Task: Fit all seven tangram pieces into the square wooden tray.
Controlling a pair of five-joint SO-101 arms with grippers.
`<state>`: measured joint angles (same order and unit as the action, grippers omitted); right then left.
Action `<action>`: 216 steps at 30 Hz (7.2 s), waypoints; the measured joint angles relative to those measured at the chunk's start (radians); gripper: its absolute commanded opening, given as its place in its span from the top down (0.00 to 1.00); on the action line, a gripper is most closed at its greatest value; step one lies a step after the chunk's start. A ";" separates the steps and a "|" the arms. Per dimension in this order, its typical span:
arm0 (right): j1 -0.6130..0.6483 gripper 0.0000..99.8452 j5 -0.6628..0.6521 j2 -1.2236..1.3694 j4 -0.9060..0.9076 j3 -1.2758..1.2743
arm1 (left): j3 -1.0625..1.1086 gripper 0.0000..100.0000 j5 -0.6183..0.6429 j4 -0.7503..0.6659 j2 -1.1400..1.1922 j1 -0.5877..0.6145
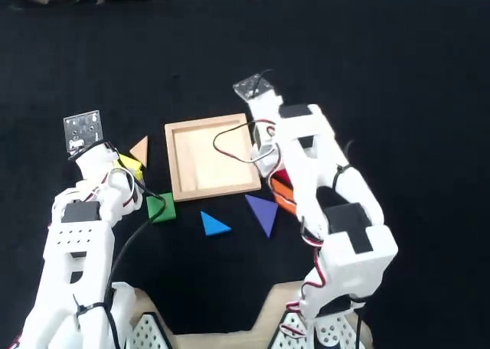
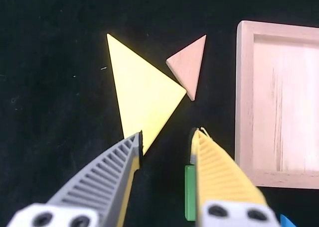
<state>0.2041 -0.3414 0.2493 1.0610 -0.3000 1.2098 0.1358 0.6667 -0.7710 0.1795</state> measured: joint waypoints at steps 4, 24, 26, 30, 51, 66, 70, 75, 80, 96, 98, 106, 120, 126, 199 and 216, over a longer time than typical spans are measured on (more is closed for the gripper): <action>-0.006 0.75 0.000 0.008 -0.002 0.000 | 0.000 0.83 0.000 0.000 0.000 0.000; -0.008 0.75 0.074 -0.149 0.011 -0.020 | 0.000 0.83 0.000 0.000 0.000 0.000; -0.008 0.75 0.141 -0.150 0.011 -0.020 | 0.000 0.83 0.000 0.000 0.000 0.000; -0.008 0.72 0.232 -0.150 0.032 -0.020 | 0.000 0.83 0.000 0.000 0.000 0.000; 0.066 0.62 0.304 -0.150 0.089 -0.020 | 0.000 0.83 0.000 0.000 0.000 0.000; 0.064 0.62 0.278 0.058 0.078 0.123 | 0.000 0.83 0.000 0.000 0.000 0.000; 0.064 0.62 0.275 0.058 0.080 0.123 | 0.000 0.83 0.000 0.000 0.000 0.000; 0.064 0.62 0.264 0.058 0.084 0.124 | 0.000 0.83 0.000 0.000 0.000 0.000; 0.066 0.62 0.199 0.058 0.084 0.124 | 0.000 0.83 0.000 0.000 0.000 0.000; 0.104 0.71 0.192 -0.129 0.253 0.127 | 0.000 0.83 0.000 0.000 0.000 0.025; 0.124 0.68 0.224 -0.129 0.253 0.137 | 0.002 0.83 0.000 0.000 0.000 0.026; 0.100 0.65 0.264 -0.044 0.098 0.084 | 0.003 0.83 0.000 0.000 0.000 0.026; 0.083 0.65 0.273 0.011 0.032 0.066 | 0.003 0.83 0.000 0.000 0.000 0.026; 0.083 0.65 0.273 0.023 0.051 0.066 | 0.003 0.83 0.000 0.000 0.000 0.026; 0.130 0.96 0.249 0.315 0.121 0.423 | 0.003 0.83 0.000 0.000 0.000 0.026; 0.259 0.99 0.661 0.321 0.167 0.465 | 0.003 0.83 0.000 0.000 0.000 0.026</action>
<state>0.4634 0.3199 0.5700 1.2283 0.1649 1.2129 0.1358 0.6667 -0.7710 0.2056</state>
